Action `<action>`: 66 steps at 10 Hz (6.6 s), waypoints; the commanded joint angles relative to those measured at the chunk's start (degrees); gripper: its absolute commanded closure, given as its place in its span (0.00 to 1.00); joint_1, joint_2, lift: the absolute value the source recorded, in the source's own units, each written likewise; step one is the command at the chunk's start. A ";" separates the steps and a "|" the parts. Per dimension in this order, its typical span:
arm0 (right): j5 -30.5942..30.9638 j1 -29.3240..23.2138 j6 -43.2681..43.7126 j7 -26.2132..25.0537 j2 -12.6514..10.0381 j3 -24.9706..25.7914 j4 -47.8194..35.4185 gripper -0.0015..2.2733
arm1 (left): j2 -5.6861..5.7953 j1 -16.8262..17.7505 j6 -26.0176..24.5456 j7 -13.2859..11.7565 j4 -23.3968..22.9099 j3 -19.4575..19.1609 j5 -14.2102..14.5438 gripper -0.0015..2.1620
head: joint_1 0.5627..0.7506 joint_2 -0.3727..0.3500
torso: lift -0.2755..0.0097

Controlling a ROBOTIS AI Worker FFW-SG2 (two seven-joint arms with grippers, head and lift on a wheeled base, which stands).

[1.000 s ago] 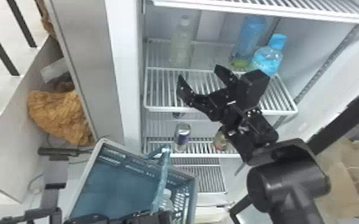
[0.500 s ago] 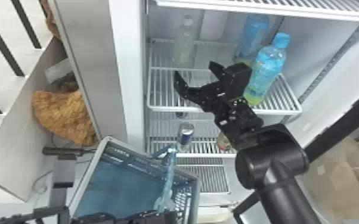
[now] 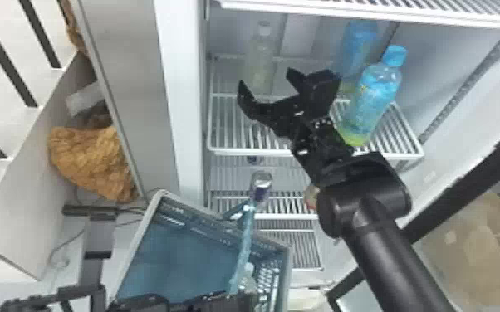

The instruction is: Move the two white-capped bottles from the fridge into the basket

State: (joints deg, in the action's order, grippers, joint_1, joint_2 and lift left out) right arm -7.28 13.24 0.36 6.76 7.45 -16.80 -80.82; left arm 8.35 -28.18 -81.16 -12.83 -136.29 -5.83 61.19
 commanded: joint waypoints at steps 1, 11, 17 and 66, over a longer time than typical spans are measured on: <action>-0.03 2.79 1.05 -0.96 -0.07 -2.17 3.55 0.00 | 0.00 0.19 0.16 0.00 0.10 0.23 0.05 0.56 | 0.70 0.37 | 0.97; -4.83 10.53 3.44 -9.66 -1.39 -5.71 15.08 0.00 | 0.35 0.48 0.45 -0.09 1.08 0.80 0.51 0.56 | 0.70 0.38 | 0.97; -9.06 15.17 7.10 -9.84 -1.12 -10.51 20.28 0.38 | 0.44 1.74 0.73 -0.26 2.35 1.95 0.74 0.56 | 0.70 0.39 | 0.97; -13.05 -46.29 -66.59 12.13 3.97 17.14 -64.23 0.25 | 0.00 -0.09 2.27 -1.23 1.78 -0.22 0.62 0.56 | 0.70 0.23 | 0.97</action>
State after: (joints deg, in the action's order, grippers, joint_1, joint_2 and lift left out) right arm -21.06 -33.14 -66.53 18.92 11.42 0.48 -144.79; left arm 8.35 -28.29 -78.94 -14.06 -134.51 -6.05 61.81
